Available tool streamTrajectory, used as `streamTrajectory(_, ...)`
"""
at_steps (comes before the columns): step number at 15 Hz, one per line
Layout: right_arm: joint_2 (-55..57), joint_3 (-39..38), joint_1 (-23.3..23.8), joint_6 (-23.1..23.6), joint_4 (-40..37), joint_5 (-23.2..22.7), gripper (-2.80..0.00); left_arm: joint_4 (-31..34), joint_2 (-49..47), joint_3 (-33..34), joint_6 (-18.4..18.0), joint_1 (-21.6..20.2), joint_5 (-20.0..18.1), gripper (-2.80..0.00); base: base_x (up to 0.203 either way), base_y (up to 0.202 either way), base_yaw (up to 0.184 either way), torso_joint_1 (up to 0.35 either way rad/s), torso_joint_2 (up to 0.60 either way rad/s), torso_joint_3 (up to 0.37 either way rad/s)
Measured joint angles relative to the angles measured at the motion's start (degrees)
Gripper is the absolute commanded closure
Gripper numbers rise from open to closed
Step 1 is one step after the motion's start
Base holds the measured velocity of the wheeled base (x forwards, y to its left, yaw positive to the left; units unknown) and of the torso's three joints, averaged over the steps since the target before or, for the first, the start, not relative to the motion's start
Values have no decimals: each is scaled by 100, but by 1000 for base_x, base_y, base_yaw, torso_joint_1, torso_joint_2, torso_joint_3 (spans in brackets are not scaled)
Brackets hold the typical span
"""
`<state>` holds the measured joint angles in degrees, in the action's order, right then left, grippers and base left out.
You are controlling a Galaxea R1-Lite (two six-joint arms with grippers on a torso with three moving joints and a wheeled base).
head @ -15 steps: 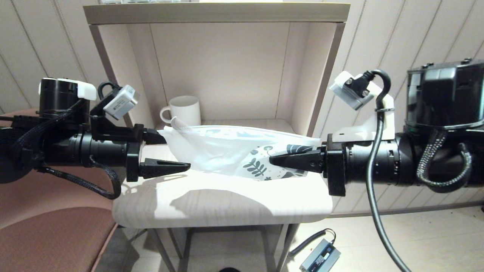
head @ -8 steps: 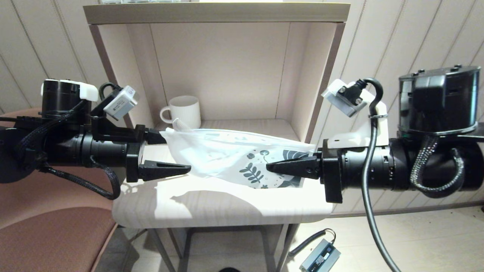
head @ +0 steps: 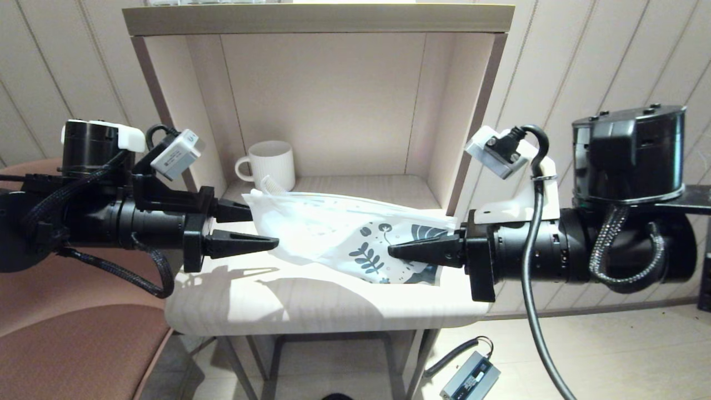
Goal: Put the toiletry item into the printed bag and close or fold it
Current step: Hand it to the other hand
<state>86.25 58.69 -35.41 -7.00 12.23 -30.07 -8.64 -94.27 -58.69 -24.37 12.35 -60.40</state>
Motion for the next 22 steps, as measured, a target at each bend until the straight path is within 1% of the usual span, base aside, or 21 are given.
streamTrajectory(2, 22, -12, -2, 0, 0, 1, 0, -72, 0, 67, -115, -1, -43, 0, 0, 0, 0, 0, 0, 0)
streamTrajectory(11, 68, -64, -11, 74, 1, 4, 0, -76, 0, 90, -110, 22, -70, 0, 0, 0, 0, 0, 0, 0)
streamTrajectory(13, 65, -181, 33, 179, 1, 26, 0, -76, 0, 87, -115, 22, -62, 0, 0, 0, 0, 0, 0, 0)
streamTrajectory(14, 60, -270, 129, 304, -2, 34, 0, -79, 0, 85, -115, 22, -61, 0, 0, 0, 0, 0, 0, 0)
streamTrajectory(16, 29, -398, 502, 517, -21, 34, 0, -81, -2, 70, -120, 24, -54, 0, 0, 0, 0, 0, 0, 0)
streamTrajectory(18, -42, -457, 799, 581, -36, 32, 0, -86, -5, 70, -132, 22, -51, 0, 0, 0, 0, 0, 0, 0)
streamTrajectory(20, -80, -472, 916, 590, -27, 12, 0, -87, -5, 70, -132, 21, -54, 0, 0, 0, 0, 0, 0, 0)
streamTrajectory(22, -32, -470, 882, 595, 11, 3, 0, -83, -5, 85, -132, 21, -51, 0, 0, 0, 0, 0, 0, 0)
